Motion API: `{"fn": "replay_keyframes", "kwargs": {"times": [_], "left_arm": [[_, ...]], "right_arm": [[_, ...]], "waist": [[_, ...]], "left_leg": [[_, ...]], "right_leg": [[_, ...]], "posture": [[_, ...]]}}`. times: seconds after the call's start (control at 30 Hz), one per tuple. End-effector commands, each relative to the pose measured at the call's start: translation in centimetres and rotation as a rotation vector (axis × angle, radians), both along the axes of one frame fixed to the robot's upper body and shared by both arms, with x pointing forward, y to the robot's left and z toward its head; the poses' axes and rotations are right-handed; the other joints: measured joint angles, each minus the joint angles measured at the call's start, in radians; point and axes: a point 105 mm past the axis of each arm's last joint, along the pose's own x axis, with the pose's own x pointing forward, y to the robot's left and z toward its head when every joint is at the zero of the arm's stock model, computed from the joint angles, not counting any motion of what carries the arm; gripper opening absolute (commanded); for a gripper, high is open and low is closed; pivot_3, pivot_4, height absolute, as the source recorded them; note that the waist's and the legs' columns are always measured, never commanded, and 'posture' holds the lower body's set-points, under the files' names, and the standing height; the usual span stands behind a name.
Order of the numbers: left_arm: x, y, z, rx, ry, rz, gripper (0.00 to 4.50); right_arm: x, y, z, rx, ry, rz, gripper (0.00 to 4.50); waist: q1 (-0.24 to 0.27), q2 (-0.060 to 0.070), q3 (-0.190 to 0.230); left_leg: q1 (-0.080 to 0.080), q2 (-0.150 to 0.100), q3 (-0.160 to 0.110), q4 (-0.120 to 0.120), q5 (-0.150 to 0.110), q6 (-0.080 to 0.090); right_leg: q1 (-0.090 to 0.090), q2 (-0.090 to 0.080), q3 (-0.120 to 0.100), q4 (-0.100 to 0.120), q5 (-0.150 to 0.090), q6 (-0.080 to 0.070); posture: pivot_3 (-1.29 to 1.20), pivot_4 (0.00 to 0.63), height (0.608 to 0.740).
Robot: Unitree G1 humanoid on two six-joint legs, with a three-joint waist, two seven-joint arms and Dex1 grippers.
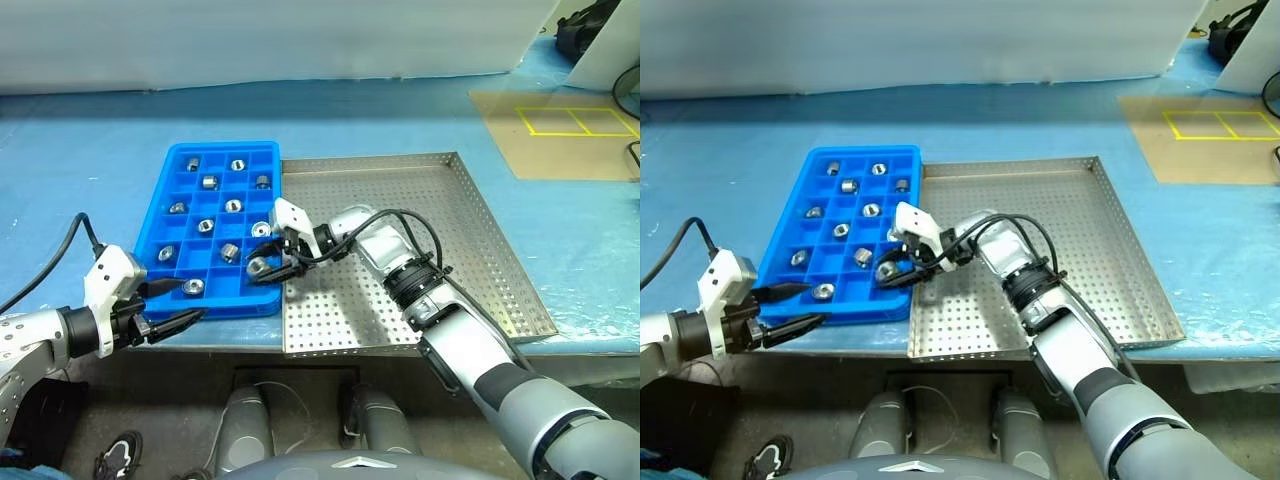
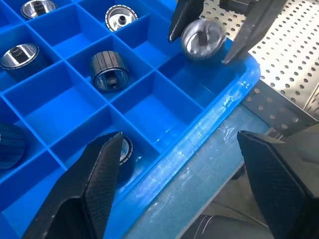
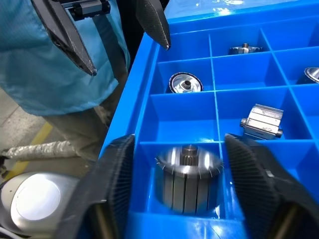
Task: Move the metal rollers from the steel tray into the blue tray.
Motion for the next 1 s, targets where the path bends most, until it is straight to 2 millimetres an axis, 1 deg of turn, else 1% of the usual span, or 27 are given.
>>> {"fn": "replay_keyframes", "kwargs": {"times": [0.03,0.1,0.2,0.3,0.4,0.47,0.53,0.57,0.63,0.7,0.83,0.93,1.0], "left_arm": [[0.2,-0.4,1.1,-0.002,-0.044,-0.015,3.89],[0.4,-0.6,1.2,-0.005,-0.049,-0.025,3.89],[0.9,-0.9,1.5,-0.015,-0.060,-0.038,3.89],[1.3,-1.3,1.6,-0.022,-0.066,-0.054,3.89],[1.9,-1.9,1.7,-0.035,-0.076,-0.075,3.89],[2.6,-2.5,1.9,-0.048,-0.095,-0.087,3.89],[3.4,-3.1,2.2,-0.066,-0.119,-0.092,3.89],[3.8,-3.4,2.4,-0.070,-0.132,-0.095,3.89],[5.2,-3.5,3.0,-0.089,-0.178,-0.061,3.89],[6.4,-3.8,3.7,-0.115,-0.210,-0.048,3.89],[6.9,-5.1,4.4,-0.148,-0.219,-0.116,3.89],[7.5,-6.1,4.6,-0.168,-0.227,-0.143,3.89],[7.9,-6.8,4.7,-0.181,-0.234,-0.161,3.89]], "right_arm": [[0.5,0.4,1.4,0.019,-0.006,-0.015,3.65],[0.4,0.2,2.2,0.044,0.002,-0.006,3.65],[1.0,-0.1,3.4,0.082,-0.030,-0.049,3.65],[1.4,-0.9,4.8,0.123,-0.043,-0.080,3.65],[1.7,-2.4,6.5,0.166,-0.068,-0.114,3.65],[2.5,-3.6,6.9,0.173,-0.128,-0.182,3.65],[3.9,-4.7,7.5,0.205,-0.179,-0.298,3.65],[4.5,-5.1,7.9,0.222,-0.182,-0.354,3.65],[5.6,-6.2,8.7,0.271,-0.173,-0.454,3.65],[5.8,-7.3,8.9,0.290,-0.161,-0.502,3.65],[5.1,-9.4,7.6,0.249,-0.152,-0.522,3.65],[5.1,-10.2,6.6,0.218,-0.148,-0.553,3.65],[5.5,-10.3,6.4,0.220,-0.146,-0.594,3.65]], "waist": [[0.000,0.000,0.000],[-0.001,0.000,0.000],[-0.001,0.000,0.000],[-0.001,0.000,0.000],[-0.001,0.000,0.000],[-0.001,0.000,0.000],[-0.003,-0.001,0.000],[-0.005,-0.001,0.000],[-0.008,-0.001,0.000],[-0.009,-0.001,0.000],[-0.009,-0.001,-0.001],[-0.012,-0.001,-0.001],[-0.015,-0.001,-0.001]], "left_leg": [[0.000,0.000,0.000,0.000,0.000,0.000],[0.000,0.000,0.000,0.000,0.000,0.000],[0.000,0.000,0.000,0.000,0.000,-0.001],[0.000,0.000,0.000,0.000,0.000,-0.001],[0.000,-0.001,0.000,0.000,0.000,-0.001],[0.000,-0.001,0.000,0.000,0.001,-0.001],[0.001,-0.001,0.000,0.000,0.001,-0.001],[0.001,-0.001,0.000,0.001,0.001,-0.001],[0.001,-0.001,0.000,0.001,0.001,-0.002],[0.001,-0.001,0.000,0.001,0.002,-0.003],[0.001,-0.001,0.000,0.001,0.003,-0.005],[0.000,-0.001,0.000,0.001,0.003,-0.005],[0.001,-0.001,0.000,0.001,0.003,-0.005]], "right_leg": [[0.000,0.000,0.000,0.000,0.000,0.000],[0.000,0.000,0.000,0.000,0.000,0.000],[0.000,0.000,0.000,0.000,0.000,0.000],[0.000,0.000,0.000,0.001,0.000,0.000],[0.000,0.000,0.000,0.000,0.000,0.000],[0.000,0.000,0.000,0.000,0.000,0.000],[0.000,0.000,0.000,0.001,0.000,0.000],[0.000,0.000,0.000,0.001,0.000,0.000],[0.000,0.000,0.000,0.002,0.000,0.000],[0.000,0.001,0.001,0.003,0.000,-0.001],[0.000,0.002,0.001,0.002,0.001,-0.001],[0.000,0.003,0.001,0.001,0.001,-0.001],[0.000,0.003,0.001,0.002,0.001,-0.001]], "posture": [[0.02,0.150,0.740],[0.01,0.150,0.740],[-0.01,0.150,0.740],[-0.03,0.150,0.740],[-0.04,0.150,0.740],[-0.06,0.150,0.740],[-0.08,0.150,0.740],[-0.08,0.150,0.740],[-0.10,0.150,0.740],[-0.12,0.150,0.740],[-0.15,0.150,0.740],[-0.16,0.150,0.740],[-0.18,0.150,0.740]]}}
